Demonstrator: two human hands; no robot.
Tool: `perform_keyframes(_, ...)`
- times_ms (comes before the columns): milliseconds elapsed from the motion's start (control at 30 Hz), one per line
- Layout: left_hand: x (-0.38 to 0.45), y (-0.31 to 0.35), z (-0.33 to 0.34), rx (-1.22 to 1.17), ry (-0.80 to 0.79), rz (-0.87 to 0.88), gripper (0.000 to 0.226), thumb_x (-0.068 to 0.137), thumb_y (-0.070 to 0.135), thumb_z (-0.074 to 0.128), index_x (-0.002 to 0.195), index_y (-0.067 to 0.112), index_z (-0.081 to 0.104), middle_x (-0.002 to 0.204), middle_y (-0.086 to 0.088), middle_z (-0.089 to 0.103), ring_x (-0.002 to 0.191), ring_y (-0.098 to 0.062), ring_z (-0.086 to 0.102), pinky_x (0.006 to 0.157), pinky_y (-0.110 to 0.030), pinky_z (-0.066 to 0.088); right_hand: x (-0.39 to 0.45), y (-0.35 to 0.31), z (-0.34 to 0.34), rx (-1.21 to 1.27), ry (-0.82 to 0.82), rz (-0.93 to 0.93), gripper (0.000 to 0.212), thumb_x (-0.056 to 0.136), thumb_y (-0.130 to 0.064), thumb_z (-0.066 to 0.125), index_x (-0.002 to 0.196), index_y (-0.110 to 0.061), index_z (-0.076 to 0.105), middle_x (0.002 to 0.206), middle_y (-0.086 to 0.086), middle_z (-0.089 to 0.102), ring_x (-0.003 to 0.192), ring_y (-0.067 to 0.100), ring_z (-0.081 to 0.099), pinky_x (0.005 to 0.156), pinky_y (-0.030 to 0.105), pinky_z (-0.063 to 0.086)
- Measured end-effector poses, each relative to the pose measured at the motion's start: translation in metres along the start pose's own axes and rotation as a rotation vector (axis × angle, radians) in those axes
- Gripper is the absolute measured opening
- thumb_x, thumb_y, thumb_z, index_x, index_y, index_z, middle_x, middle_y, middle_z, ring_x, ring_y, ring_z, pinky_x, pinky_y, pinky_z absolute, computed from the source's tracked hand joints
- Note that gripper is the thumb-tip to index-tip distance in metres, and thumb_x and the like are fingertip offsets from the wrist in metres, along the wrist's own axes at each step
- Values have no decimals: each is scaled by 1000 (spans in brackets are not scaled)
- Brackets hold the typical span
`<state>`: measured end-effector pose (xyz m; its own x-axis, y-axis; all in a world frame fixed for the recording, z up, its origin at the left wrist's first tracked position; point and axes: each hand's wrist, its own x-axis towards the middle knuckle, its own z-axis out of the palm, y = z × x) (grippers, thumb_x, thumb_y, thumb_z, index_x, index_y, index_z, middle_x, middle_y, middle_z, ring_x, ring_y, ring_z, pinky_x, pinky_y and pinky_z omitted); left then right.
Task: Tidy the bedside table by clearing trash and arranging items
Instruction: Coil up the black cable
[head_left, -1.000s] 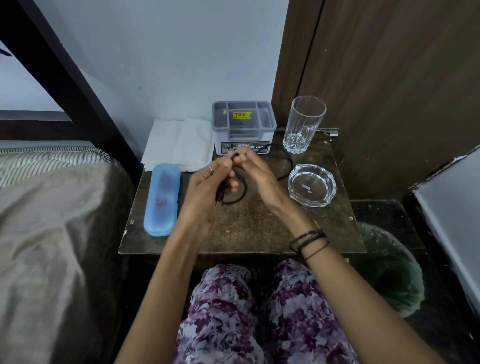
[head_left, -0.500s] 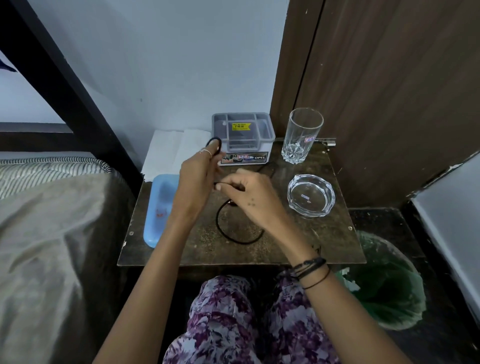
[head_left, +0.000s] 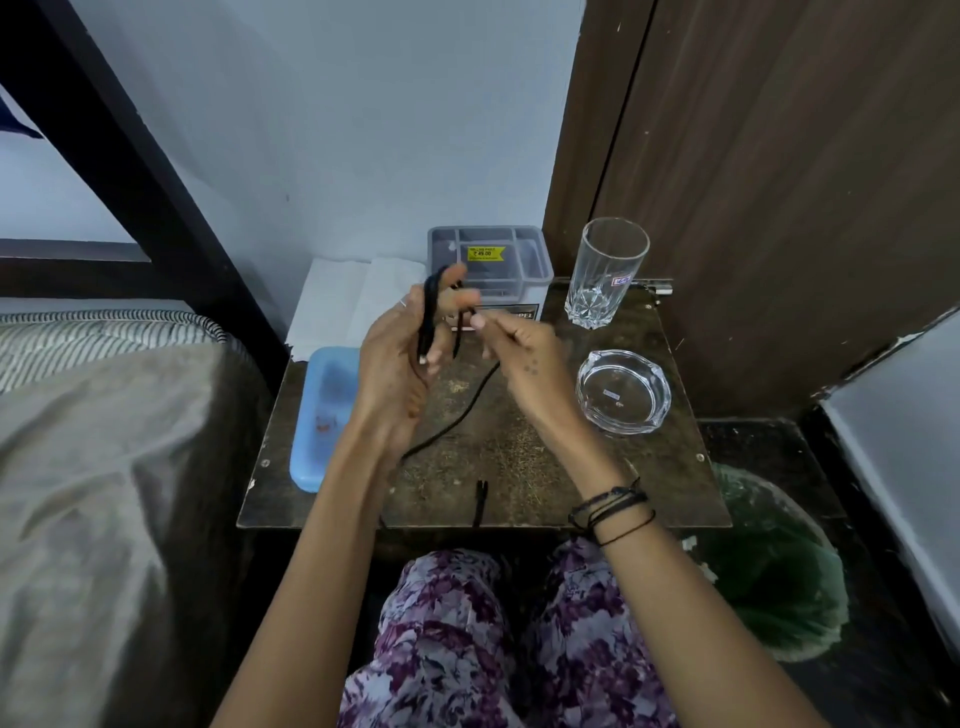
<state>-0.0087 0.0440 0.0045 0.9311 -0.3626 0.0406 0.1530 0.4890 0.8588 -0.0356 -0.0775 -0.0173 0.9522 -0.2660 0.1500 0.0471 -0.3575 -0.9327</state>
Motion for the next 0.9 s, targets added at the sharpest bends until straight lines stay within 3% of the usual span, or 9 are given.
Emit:
perform_keyframes(67, 7, -1, 3, 66, 54, 46, 30, 100, 17, 32, 108, 13, 60, 86, 8, 73, 41, -3, 35, 46, -12, 35, -6, 3, 2, -121, -59, -36, 27, 95, -28, 51, 95, -11, 72, 58, -2, 52, 55, 9, 49, 56, 27, 37)
perform_keyframes(133, 15, -3, 3, 267, 115, 80, 28, 98, 14, 40, 117, 8, 59, 84, 15, 69, 46, -2, 44, 47, -12, 37, -11, 2, 0, -259, -137, -76, 30, 92, -36, 54, 93, -13, 73, 67, 6, 63, 60, 22, 55, 56, 34, 40)
perform_keyframes(233, 21, -11, -4, 688, 115, 165, 35, 97, 11, 43, 131, 12, 48, 111, 15, 63, 66, -5, 60, 63, -18, 50, -15, -10, -8, -349, -188, -135, 23, 87, -39, 60, 95, -23, 74, 73, -1, 64, 64, 16, 57, 60, 32, 41)
perform_keyframes(300, 21, -14, -9, 904, 61, 179, 34, 97, 14, 45, 130, 16, 49, 109, 10, 64, 74, -6, 62, 71, -18, 50, -11, -18, -17, -320, -155, -157, 19, 84, -37, 64, 89, -23, 75, 73, -7, 66, 64, 10, 56, 63, 32, 45)
perform_keyframes(400, 16, -14, -10, 750, -29, 52, 19, 96, 14, 44, 101, 15, 63, 70, 2, 63, 56, -7, 52, 53, -19, 44, 1, -22, -32, -225, -76, -150, 14, 76, -40, 71, 78, -27, 75, 74, -9, 68, 69, 12, 62, 68, 38, 53)
perform_keyframes(467, 13, -11, -8, 662, -106, 10, 25, 93, 19, 42, 76, 11, 59, 50, 5, 54, 43, -9, 42, 44, -17, 33, 9, -22, -36, -192, -51, -150, 12, 72, -41, 74, 72, -28, 73, 73, -3, 67, 71, 16, 61, 68, 39, 50)
perform_keyframes(567, 9, -7, -7, 541, -171, -24, 33, 95, 18, 35, 74, 6, 58, 41, 7, 43, 37, -7, 31, 40, -15, 26, 17, -20, -39, 7, -18, -109, 11, 72, -30, 77, 68, -21, 71, 68, -1, 63, 64, 15, 55, 64, 35, 44)
perform_keyframes(733, -1, 2, -3, 213, -238, -86, 33, 95, 19, 32, 94, 6, 62, 47, 7, 51, 35, -5, 30, 46, -15, 30, 19, -7, -35, 199, 38, -58, 11, 85, -23, 66, 75, -21, 70, 71, -2, 68, 71, 8, 60, 69, 22, 45)
perform_keyframes(900, 4, 3, 18, -80, -59, 18, 31, 100, 17, 28, 109, 8, 56, 89, 4, 75, 47, -2, 54, 51, -16, 48, 3, 0, -10, -13, -89, -43, 32, 95, -31, 48, 70, -33, 69, 60, 11, 60, 55, 18, 51, 63, 40, 44)
